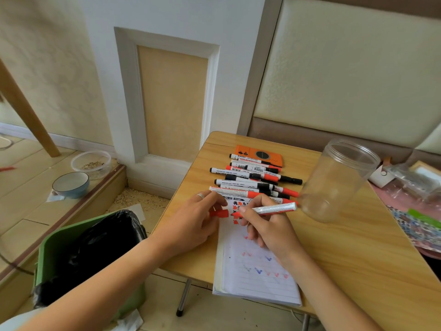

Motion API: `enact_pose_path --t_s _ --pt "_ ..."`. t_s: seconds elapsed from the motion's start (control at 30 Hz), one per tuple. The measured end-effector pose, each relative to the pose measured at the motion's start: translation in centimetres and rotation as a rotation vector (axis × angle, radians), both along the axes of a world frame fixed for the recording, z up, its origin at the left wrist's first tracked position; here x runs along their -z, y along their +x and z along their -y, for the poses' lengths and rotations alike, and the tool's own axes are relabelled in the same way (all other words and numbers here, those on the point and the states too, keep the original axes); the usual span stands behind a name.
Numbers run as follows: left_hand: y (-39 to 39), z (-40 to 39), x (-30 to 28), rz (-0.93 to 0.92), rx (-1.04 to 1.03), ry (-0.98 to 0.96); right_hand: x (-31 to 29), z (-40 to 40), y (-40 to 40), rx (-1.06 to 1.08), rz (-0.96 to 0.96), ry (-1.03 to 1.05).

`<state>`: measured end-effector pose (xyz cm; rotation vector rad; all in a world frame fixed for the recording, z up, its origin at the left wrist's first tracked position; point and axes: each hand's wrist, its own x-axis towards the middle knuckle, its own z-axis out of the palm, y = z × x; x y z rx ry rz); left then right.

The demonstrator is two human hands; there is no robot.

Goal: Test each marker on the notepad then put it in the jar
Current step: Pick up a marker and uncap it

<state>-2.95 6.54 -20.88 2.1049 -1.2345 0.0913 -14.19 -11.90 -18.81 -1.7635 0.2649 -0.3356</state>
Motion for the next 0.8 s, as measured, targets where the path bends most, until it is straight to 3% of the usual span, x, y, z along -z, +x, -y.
enact_pose_path --t_s 0.47,0.6,0.8 --pt "-1.4 1.4 -0.2 -0.086 0.120 -0.227 -0.4 0.3 0.0 -0.130 -0.003 0.156" --pt "-1.5 1.2 -0.6 -0.097 0.070 -0.220 -0.2 1.0 0.1 -0.014 -0.014 0.274" --pt "-1.5 1.3 -0.7 -0.124 0.020 -0.209 0.1 1.5 0.4 0.167 0.115 0.334"
